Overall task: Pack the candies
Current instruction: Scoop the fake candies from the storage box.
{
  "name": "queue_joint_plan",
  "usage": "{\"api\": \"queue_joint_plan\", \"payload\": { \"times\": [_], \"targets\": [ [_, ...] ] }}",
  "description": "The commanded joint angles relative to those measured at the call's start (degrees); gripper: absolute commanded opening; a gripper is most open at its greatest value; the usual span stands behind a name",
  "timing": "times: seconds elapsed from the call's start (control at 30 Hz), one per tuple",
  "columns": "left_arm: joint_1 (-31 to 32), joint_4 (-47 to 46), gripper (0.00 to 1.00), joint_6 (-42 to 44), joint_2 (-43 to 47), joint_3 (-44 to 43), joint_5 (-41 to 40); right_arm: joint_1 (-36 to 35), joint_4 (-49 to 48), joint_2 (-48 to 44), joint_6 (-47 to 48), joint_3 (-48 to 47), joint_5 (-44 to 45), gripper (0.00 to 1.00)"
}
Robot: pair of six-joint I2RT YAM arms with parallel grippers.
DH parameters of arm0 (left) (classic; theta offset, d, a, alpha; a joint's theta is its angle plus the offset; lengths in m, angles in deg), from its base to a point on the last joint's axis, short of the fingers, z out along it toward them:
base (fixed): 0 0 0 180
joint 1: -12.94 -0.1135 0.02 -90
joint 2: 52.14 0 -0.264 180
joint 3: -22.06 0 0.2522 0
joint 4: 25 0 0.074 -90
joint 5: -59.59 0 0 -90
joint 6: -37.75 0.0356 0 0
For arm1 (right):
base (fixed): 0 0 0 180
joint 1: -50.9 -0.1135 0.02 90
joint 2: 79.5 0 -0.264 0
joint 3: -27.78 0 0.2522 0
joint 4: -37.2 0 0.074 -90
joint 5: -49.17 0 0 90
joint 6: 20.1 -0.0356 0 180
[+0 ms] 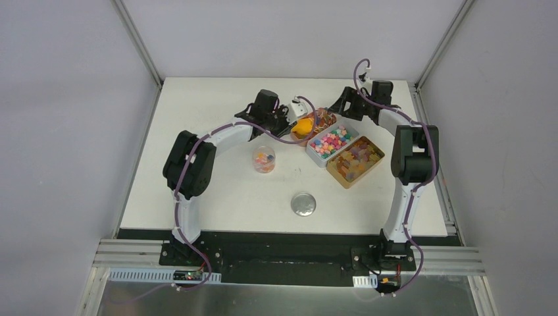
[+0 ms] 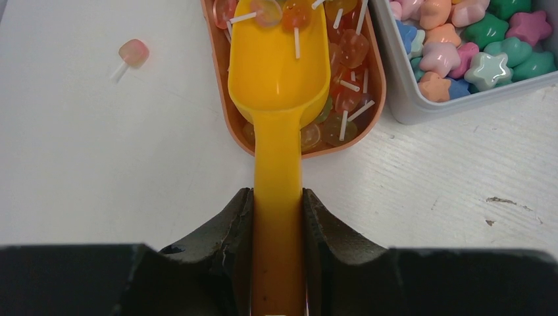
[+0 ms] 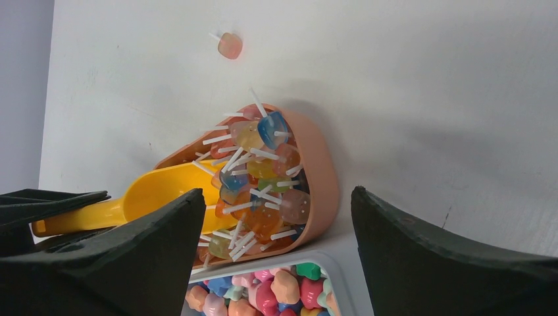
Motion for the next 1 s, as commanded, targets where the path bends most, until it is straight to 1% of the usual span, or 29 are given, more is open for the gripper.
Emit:
{"api": "queue_joint_plan", "payload": {
  "times": [0.0, 0.63, 0.97],
  "targets": [
    [-1.07, -1.05, 0.00, -1.64, -0.43, 1.34, -0.58, 0.33, -2.47, -1.72, 0.35, -0.08, -0.16, 0.84],
    [-2.21, -4.13, 0.00, -2.80, 1.81, 5.14, -1.40, 0.43, -2.47, -2.57, 0.12, -0.36, -0.33, 0.83],
    [-2.65, -4.76, 0.00, -3.40, 4.71, 5.61, -1.22, 0.51, -0.54, -3.43, -1.45, -4.72, -0.82, 0.84]
  ]
}}
